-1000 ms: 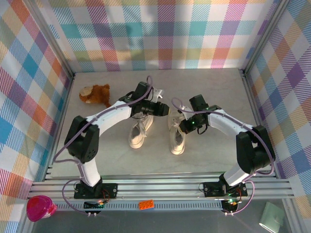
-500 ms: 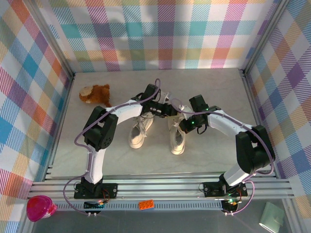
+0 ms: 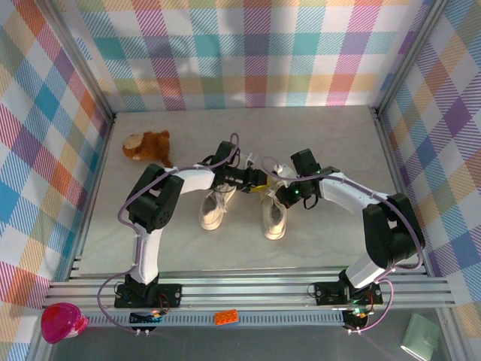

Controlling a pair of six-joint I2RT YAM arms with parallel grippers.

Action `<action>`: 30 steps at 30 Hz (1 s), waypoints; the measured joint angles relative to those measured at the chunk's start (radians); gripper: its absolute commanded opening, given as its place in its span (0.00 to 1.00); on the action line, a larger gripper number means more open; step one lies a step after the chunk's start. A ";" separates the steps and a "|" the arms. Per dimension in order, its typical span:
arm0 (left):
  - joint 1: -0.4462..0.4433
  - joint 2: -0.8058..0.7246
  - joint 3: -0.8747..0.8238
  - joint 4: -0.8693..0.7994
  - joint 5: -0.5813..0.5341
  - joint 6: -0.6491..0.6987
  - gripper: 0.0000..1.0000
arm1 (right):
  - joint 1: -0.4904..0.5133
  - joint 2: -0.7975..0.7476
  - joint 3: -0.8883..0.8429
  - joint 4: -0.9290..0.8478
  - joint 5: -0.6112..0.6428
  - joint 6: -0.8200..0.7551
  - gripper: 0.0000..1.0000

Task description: Tie the shoes

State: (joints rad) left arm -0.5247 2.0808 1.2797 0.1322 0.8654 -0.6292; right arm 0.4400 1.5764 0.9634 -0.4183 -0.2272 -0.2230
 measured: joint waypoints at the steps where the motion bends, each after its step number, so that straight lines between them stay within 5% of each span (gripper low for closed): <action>1: 0.011 -0.005 -0.008 0.006 -0.004 -0.008 0.42 | 0.002 0.000 -0.004 0.005 0.003 -0.003 0.00; 20: -0.058 -0.014 -0.039 0.146 0.020 -0.185 0.39 | 0.013 -0.003 -0.023 0.034 0.031 -0.004 0.00; 30: -0.062 -0.041 -0.040 0.214 0.031 -0.224 0.26 | 0.026 -0.035 -0.044 0.044 0.063 -0.030 0.00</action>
State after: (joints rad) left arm -0.5869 2.0396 1.2392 0.3458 0.8967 -0.8532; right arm 0.4656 1.5417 0.9192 -0.3740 -0.1642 -0.2531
